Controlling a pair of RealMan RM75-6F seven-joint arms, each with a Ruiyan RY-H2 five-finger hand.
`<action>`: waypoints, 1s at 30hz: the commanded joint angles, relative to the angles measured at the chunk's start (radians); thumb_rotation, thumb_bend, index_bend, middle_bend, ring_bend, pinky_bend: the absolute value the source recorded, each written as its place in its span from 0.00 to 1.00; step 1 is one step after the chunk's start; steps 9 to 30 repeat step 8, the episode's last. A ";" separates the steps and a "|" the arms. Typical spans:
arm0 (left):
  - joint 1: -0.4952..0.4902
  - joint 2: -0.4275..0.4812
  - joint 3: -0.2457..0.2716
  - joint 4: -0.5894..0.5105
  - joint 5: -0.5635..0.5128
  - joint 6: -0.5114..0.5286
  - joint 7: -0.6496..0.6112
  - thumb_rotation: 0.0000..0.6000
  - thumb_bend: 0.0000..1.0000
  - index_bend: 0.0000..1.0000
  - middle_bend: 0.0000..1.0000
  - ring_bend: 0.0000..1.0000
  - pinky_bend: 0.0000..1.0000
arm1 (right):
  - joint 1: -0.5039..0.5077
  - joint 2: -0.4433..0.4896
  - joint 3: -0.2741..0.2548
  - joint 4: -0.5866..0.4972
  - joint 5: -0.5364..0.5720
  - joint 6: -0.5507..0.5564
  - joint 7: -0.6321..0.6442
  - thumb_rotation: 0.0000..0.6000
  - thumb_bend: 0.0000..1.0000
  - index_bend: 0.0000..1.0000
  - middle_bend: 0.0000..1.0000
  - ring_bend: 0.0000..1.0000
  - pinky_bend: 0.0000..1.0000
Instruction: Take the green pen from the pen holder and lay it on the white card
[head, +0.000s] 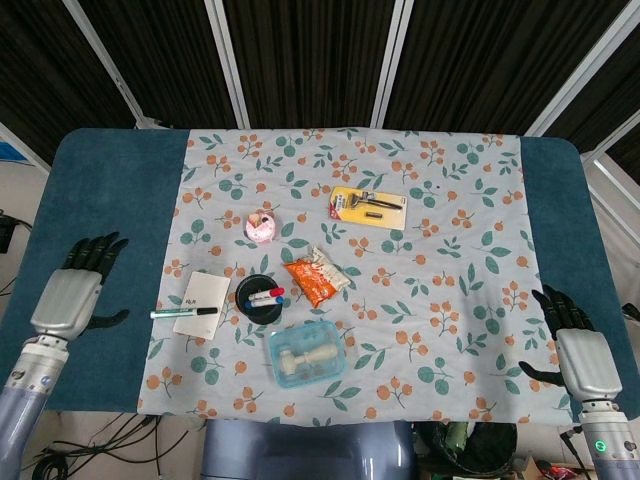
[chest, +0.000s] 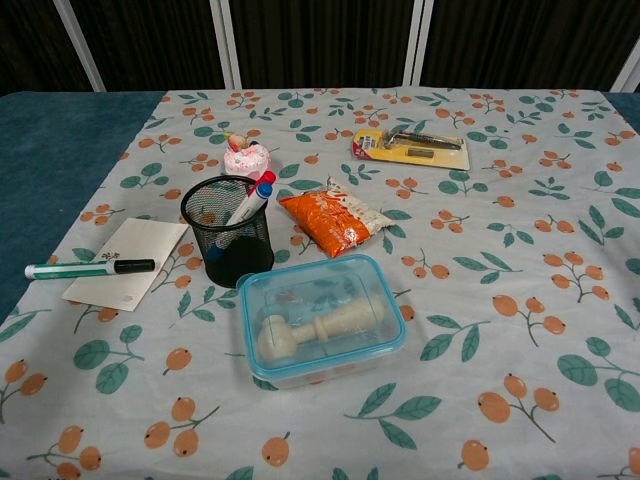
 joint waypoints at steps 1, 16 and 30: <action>0.137 -0.018 0.070 0.073 0.055 0.132 -0.063 1.00 0.08 0.00 0.00 0.00 0.00 | -0.001 -0.001 0.000 0.000 -0.001 0.002 -0.002 1.00 0.20 0.00 0.00 0.00 0.16; 0.225 -0.016 0.089 0.135 0.062 0.174 -0.119 1.00 0.05 0.00 0.00 0.00 0.00 | -0.001 -0.004 -0.002 0.003 -0.014 0.010 -0.003 1.00 0.20 0.00 0.00 0.00 0.16; 0.225 -0.016 0.089 0.135 0.062 0.174 -0.119 1.00 0.05 0.00 0.00 0.00 0.00 | -0.001 -0.004 -0.002 0.003 -0.014 0.010 -0.003 1.00 0.20 0.00 0.00 0.00 0.16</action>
